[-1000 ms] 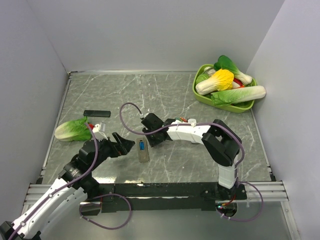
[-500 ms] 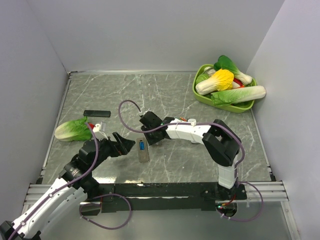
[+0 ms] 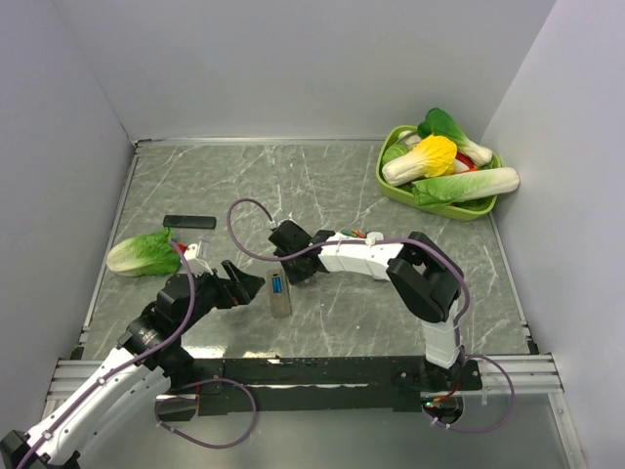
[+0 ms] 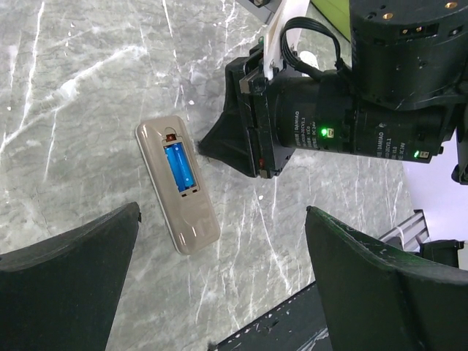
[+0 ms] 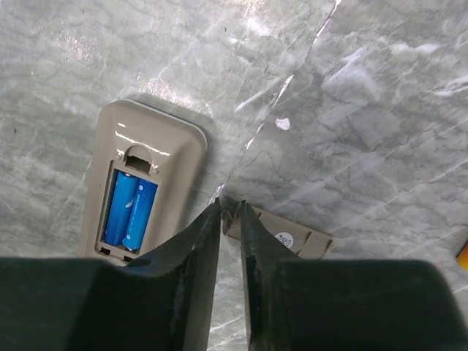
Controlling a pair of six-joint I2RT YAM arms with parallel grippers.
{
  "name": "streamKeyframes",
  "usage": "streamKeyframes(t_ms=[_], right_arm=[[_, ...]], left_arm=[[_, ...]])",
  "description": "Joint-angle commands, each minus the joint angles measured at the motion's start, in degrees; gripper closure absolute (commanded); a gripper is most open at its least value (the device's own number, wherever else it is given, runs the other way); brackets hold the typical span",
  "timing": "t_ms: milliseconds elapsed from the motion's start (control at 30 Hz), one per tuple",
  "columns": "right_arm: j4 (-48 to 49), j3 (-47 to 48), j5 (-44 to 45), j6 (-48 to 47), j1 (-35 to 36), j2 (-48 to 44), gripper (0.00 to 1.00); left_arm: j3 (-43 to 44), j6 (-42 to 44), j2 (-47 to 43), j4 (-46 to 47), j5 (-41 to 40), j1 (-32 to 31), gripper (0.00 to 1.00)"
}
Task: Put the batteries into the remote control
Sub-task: Pick up the battery cover at the center of the board.
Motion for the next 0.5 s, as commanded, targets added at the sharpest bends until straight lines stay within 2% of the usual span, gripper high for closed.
streamKeyframes(t_ms=[0,167,267,333,467], right_arm=[[-1.6,1.3,1.7,0.7,0.8,0.9,0.79],[-1.2,-0.4,2.1,0.8,0.8,-0.8,0.84],[-0.8,-1.4,2.0,0.4,0.8,-1.9,0.9],[-0.6,-2.1,1.7,-0.3,0.8,-2.7,0.99],[1.5,-4.7,-0.5,-1.1,0.8,-5.5,1.0]], left_arm=[[0.0,1.1,-0.6,3.0,1.1,0.1,0.01],[-0.1,1.3,-0.7,3.5,1.4,0.1,0.01],[-0.5,1.4,-0.7,4.4,1.8,0.1,0.01],[-0.7,1.5,-0.6,5.1,2.0,0.1,0.01],[-0.8,2.1,-0.1,6.1,2.0,0.2,0.01]])
